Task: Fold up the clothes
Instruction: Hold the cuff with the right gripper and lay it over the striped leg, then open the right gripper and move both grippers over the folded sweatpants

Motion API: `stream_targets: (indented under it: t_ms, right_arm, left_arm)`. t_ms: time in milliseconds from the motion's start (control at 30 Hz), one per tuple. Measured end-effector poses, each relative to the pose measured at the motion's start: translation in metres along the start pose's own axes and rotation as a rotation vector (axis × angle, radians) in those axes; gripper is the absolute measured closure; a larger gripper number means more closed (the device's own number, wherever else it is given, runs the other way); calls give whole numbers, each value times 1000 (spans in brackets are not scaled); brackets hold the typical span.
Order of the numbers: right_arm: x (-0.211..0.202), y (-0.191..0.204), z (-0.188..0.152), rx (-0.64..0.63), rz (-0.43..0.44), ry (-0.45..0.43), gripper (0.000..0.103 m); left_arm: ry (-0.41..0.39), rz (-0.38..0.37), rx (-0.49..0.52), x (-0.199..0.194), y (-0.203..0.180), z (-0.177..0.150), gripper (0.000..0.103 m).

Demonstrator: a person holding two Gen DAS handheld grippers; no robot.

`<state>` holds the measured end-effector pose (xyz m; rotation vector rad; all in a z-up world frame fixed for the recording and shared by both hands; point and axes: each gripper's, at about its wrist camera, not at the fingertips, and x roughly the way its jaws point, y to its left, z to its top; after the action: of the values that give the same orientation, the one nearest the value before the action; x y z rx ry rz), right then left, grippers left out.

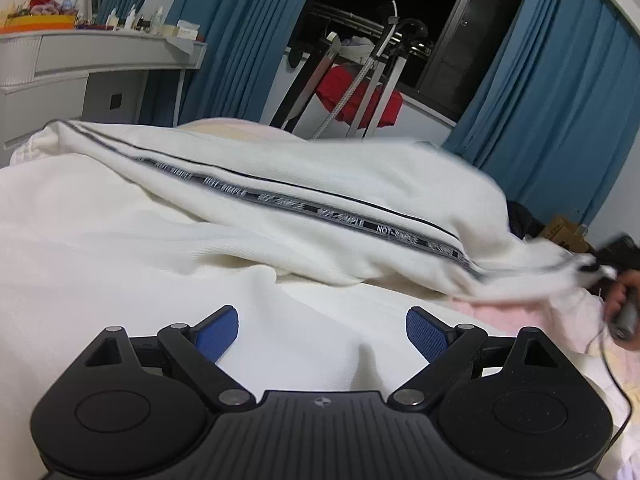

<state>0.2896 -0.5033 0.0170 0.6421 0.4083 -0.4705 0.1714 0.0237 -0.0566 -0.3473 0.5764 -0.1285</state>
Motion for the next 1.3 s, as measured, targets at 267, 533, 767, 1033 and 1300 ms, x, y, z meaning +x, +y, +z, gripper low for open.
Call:
stream_targets:
  t_ms: [267,533,767,1033,1300]
  right_arm:
    - [-4,-79,-2,-30,-185,67,94]
    - [1,-89,-2,-28,-167,11,94]
    - [20,-119,-33,-34,-187,71,93]
    - [-17,-118,-22,66,-118,97,42]
    - [-121,-55,-39,-223,34,46,24]
  left_arm:
    - [-9,1,48,-7,-4,-3,10]
    - [-20,-1,98,-14,-7,-3,10]
    - [12,23,117,-8,-3,-2,10]
    - [15,8,189,-15,-16,-5,10]
    - [1,1,265,-24,-31,-13,10]
